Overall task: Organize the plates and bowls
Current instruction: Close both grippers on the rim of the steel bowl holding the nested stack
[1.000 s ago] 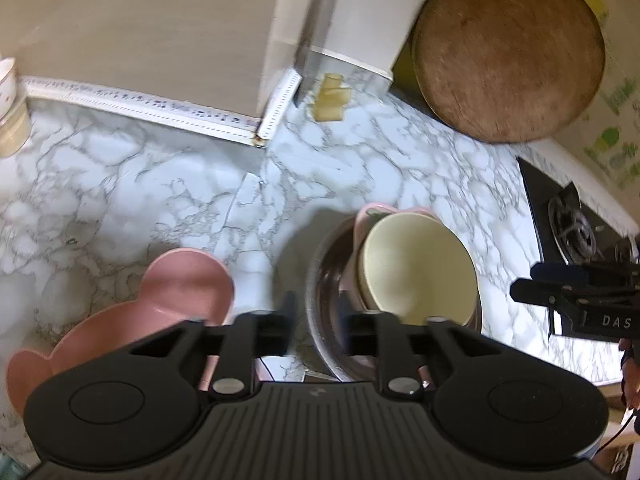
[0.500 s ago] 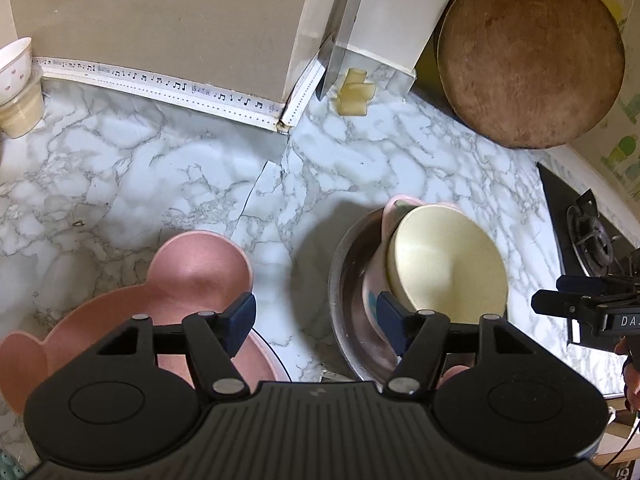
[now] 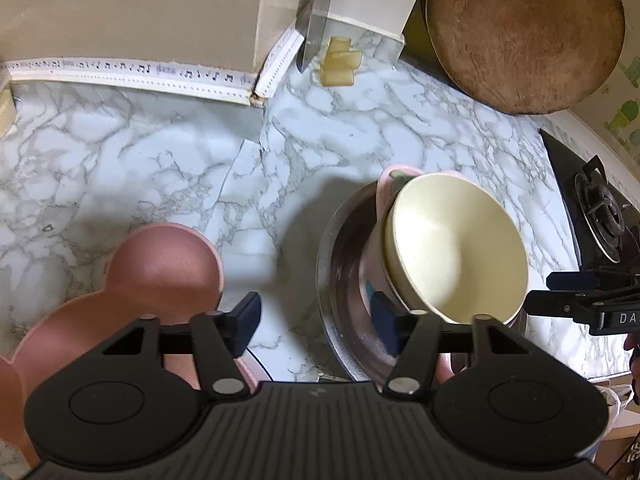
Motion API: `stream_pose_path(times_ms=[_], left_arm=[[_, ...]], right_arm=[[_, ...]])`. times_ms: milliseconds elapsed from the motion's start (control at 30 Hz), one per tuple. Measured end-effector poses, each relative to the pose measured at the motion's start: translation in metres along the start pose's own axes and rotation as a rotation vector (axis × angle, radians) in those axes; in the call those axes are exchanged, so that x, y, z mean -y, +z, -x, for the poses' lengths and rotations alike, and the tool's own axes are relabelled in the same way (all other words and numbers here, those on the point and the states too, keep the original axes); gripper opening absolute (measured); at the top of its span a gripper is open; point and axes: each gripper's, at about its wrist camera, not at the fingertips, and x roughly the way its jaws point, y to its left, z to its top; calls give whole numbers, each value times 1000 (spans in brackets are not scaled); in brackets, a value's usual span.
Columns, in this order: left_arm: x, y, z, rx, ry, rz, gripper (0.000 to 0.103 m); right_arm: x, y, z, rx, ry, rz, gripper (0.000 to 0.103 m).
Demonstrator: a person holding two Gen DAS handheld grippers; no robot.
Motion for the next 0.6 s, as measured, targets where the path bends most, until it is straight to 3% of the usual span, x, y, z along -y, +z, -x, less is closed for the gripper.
stream_pose_path(times_ms=[200,433,600], left_arm=[[0,3,-9,-24,-25,13,38],[-4,2,-20,-66,-59,55,30],[-4,-3,-25,-95,-79,79,24]], right_arm=[[-1,2,-7,-21,6,11,60],[-6,7,-15,-40,11,16,37],[-9,11,-17,-35,3,36,28]])
